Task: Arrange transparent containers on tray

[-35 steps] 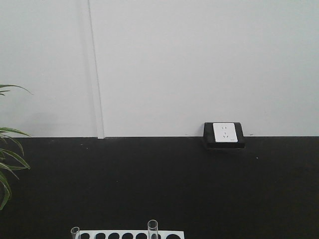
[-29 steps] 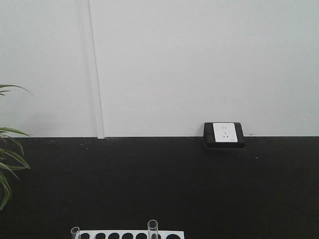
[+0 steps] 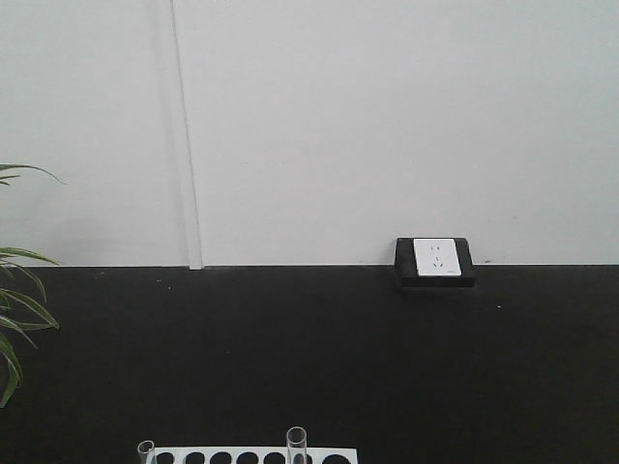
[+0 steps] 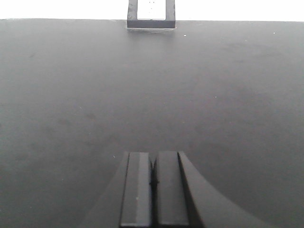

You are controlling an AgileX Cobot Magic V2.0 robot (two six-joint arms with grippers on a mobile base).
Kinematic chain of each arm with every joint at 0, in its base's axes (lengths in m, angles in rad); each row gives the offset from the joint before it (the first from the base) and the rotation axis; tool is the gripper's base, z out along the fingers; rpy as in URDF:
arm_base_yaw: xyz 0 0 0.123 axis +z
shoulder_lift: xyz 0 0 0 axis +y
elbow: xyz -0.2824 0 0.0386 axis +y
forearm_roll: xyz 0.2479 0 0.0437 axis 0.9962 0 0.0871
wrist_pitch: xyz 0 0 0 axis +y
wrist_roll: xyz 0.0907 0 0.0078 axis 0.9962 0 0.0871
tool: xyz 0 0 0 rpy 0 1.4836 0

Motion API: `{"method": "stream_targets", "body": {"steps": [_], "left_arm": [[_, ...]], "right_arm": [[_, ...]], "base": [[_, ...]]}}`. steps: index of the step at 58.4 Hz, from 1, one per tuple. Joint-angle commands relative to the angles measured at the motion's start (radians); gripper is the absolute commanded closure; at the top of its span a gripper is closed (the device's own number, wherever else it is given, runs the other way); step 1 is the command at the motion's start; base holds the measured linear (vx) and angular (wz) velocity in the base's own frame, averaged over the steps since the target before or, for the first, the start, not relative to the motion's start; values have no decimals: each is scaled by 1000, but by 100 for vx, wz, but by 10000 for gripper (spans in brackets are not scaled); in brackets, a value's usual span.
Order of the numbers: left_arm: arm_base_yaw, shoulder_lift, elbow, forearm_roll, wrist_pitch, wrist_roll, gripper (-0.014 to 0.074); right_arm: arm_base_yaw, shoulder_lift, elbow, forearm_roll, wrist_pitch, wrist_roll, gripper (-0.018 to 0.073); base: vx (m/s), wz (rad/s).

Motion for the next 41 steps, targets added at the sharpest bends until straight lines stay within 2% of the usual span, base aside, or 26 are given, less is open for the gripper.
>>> {"method": "stream_targets", "body": {"steps": [1, 17, 21, 25, 36, 41], "left_arm": [[2, -24, 35, 2, -81, -3, 604], [2, -24, 35, 2, -93, -3, 604], [2, -24, 35, 2, -95, -3, 604], [2, -24, 34, 2, -130, -3, 604], [2, -24, 34, 1, -254, -7, 604], [2, -24, 23, -32, -368, -19, 604]], "right_arm": [[-6, -8, 9, -5, -83, -7, 571], [-6, -8, 9, -11, -91, -7, 571], [-6, -8, 9, 13, -125, -4, 571], [-6, -8, 9, 52, -168, -1, 571], [-6, -8, 9, 51, -304, -3, 571], [-6, -8, 9, 51, -394, -2, 571]], "base": [[0, 0], [0, 0], [0, 0], [0, 0], [0, 0], [0, 0]]}}
